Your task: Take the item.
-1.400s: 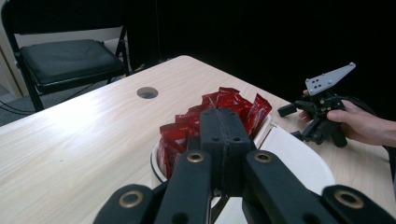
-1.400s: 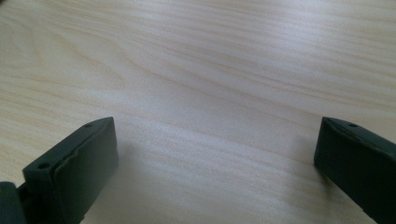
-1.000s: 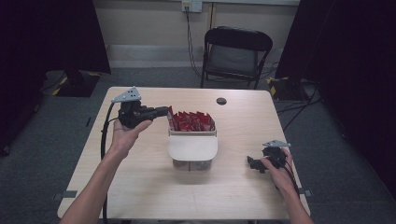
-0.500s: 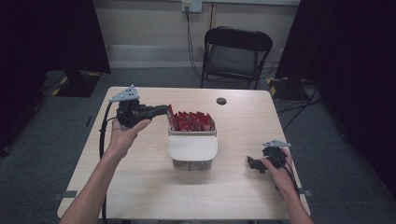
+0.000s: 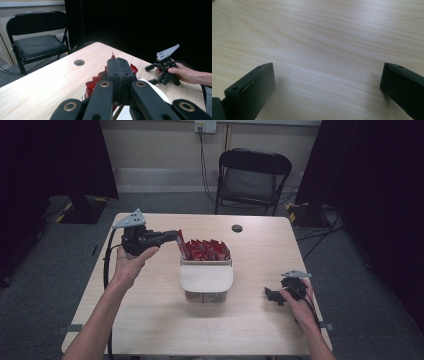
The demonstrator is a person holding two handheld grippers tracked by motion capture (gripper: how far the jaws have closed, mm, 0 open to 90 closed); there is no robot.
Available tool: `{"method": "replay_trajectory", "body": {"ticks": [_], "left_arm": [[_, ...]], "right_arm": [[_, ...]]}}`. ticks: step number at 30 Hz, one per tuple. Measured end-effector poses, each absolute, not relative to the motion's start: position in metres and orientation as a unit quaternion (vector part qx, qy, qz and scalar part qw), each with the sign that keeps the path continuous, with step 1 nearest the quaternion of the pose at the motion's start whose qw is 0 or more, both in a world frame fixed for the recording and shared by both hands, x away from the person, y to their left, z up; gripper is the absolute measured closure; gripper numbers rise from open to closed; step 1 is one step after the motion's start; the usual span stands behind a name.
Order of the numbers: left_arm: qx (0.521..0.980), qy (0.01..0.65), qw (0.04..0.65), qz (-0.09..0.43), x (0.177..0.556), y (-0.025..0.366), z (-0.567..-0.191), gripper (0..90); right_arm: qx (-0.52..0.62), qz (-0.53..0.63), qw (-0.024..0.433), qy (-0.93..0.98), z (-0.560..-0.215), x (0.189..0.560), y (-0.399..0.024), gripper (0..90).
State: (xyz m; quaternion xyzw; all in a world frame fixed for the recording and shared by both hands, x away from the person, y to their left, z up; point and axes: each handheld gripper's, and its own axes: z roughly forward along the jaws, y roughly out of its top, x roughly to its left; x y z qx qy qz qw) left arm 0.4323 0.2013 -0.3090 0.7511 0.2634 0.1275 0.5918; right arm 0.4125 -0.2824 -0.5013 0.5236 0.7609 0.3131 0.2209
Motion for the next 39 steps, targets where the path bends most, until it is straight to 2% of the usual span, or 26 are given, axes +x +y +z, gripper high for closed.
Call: {"method": "replay_trajectory", "body": {"ticks": [39], "left_arm": [[0.721, 0.256, 0.630, 0.135, 0.423, 0.223, -0.291, 90.0]], "right_arm": [[0.524, 0.313, 0.221, 0.761, -0.501, 0.413, -0.282, 0.0]]}}
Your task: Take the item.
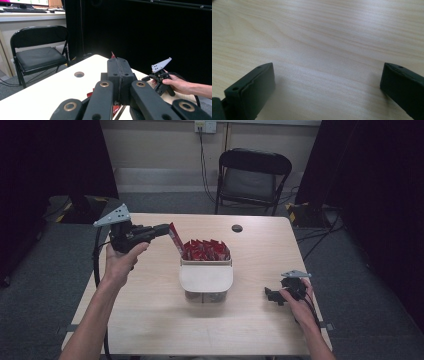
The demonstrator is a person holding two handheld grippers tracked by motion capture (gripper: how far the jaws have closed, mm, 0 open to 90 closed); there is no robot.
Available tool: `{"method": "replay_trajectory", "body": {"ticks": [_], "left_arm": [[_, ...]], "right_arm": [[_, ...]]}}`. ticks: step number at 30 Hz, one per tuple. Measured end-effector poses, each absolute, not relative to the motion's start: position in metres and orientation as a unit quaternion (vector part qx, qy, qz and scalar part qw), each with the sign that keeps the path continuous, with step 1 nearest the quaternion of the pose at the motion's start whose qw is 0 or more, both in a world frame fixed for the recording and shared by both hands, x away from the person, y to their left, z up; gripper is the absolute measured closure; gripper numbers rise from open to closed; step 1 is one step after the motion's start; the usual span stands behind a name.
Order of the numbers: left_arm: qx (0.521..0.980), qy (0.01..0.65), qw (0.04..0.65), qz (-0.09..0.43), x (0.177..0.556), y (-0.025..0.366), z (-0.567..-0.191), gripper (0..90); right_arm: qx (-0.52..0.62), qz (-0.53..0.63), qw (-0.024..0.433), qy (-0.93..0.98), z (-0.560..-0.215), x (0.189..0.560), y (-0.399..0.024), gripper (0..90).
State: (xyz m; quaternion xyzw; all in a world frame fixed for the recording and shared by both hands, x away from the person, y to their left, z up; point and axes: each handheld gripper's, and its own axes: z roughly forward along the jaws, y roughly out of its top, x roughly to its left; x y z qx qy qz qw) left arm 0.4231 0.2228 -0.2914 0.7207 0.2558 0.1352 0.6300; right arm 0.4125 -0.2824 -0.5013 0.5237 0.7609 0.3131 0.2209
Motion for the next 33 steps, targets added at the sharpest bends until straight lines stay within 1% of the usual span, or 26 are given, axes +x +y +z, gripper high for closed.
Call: {"method": "replay_trajectory", "body": {"ticks": [17, 20, 33], "left_arm": [[0.714, 0.267, 0.627, 0.158, 0.421, 0.241, -0.286, 90.0], [0.715, 0.272, 0.622, 0.169, 0.421, 0.244, -0.285, 90.0], [0.712, 0.283, 0.616, 0.183, 0.423, 0.252, -0.286, 90.0]], "right_arm": [[0.524, 0.313, 0.221, 0.761, -0.501, 0.413, -0.282, 0.0], [0.524, 0.313, 0.221, 0.761, -0.501, 0.413, -0.282, 0.0], [0.524, 0.313, 0.221, 0.761, -0.501, 0.413, -0.282, 0.0]]}}
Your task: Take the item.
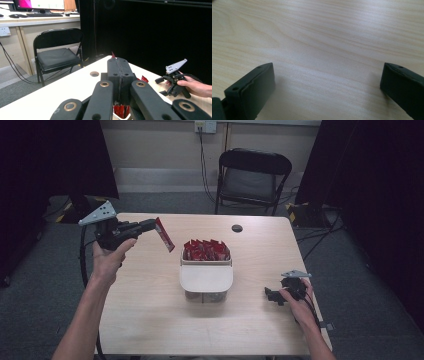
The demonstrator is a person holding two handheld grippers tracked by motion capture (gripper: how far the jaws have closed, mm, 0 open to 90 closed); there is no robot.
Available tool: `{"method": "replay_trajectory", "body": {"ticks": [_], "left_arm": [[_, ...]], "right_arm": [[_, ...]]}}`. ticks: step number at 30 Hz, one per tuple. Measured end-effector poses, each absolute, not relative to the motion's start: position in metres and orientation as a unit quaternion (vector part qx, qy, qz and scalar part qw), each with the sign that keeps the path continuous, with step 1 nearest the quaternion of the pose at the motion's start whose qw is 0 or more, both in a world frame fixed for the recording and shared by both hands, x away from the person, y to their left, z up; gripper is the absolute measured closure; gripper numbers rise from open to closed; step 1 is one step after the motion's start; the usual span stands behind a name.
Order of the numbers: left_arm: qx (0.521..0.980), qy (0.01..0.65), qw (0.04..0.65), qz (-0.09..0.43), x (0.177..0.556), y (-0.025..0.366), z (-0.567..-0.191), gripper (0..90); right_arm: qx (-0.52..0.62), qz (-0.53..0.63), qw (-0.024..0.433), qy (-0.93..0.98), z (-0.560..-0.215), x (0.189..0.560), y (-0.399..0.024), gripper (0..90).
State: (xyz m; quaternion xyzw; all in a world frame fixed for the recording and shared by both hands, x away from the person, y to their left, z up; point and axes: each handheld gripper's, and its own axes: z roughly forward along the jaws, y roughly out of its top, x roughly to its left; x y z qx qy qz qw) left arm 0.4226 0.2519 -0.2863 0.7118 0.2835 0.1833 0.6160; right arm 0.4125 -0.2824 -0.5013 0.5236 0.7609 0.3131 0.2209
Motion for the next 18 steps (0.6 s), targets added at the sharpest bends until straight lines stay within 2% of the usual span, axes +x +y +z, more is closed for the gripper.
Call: {"method": "replay_trajectory", "body": {"ticks": [18], "left_arm": [[0.713, 0.318, 0.595, 0.190, 0.439, 0.264, -0.306, 90.0]], "right_arm": [[0.523, 0.313, 0.221, 0.761, -0.501, 0.413, -0.282, 0.0]]}}
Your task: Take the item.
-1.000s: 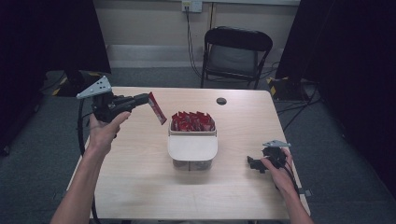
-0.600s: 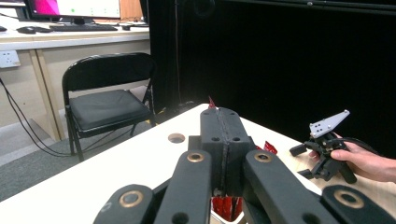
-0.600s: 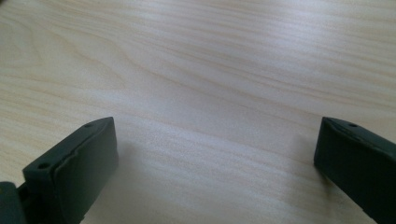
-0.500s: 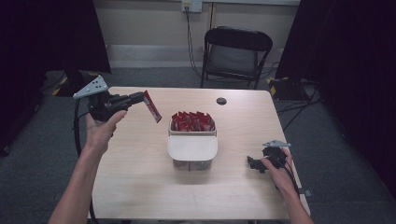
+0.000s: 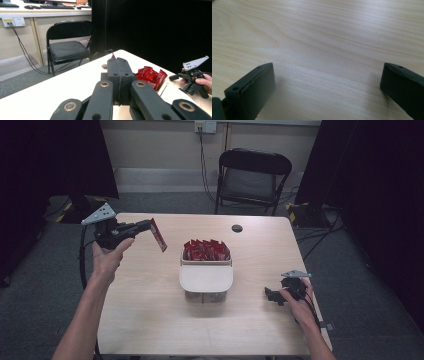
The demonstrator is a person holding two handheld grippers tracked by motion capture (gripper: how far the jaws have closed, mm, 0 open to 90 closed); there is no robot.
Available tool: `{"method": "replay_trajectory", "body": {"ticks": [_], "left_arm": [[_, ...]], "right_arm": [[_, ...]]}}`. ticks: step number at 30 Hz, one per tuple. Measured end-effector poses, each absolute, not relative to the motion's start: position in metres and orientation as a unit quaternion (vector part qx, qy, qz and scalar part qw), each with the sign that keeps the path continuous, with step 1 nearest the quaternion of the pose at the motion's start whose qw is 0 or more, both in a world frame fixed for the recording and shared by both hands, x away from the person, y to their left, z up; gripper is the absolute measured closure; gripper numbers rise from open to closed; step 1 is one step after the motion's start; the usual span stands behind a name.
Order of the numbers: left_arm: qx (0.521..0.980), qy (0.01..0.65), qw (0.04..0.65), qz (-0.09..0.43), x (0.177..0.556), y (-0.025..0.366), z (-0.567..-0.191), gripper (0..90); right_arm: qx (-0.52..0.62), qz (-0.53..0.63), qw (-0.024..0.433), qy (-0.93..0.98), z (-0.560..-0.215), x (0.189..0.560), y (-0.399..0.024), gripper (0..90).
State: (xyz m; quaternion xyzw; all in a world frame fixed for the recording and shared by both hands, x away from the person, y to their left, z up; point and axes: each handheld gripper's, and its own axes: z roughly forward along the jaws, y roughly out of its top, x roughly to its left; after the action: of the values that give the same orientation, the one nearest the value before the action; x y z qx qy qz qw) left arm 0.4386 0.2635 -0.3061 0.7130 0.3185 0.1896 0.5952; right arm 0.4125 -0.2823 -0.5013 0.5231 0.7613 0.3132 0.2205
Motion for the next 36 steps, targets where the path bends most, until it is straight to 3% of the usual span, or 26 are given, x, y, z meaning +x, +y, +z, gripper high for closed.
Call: {"method": "replay_trajectory", "body": {"ticks": [36], "left_arm": [[0.747, 0.354, 0.541, 0.156, 0.473, 0.244, -0.376, 90.0]], "right_arm": [[0.523, 0.313, 0.221, 0.761, -0.501, 0.413, -0.282, 0.0]]}}
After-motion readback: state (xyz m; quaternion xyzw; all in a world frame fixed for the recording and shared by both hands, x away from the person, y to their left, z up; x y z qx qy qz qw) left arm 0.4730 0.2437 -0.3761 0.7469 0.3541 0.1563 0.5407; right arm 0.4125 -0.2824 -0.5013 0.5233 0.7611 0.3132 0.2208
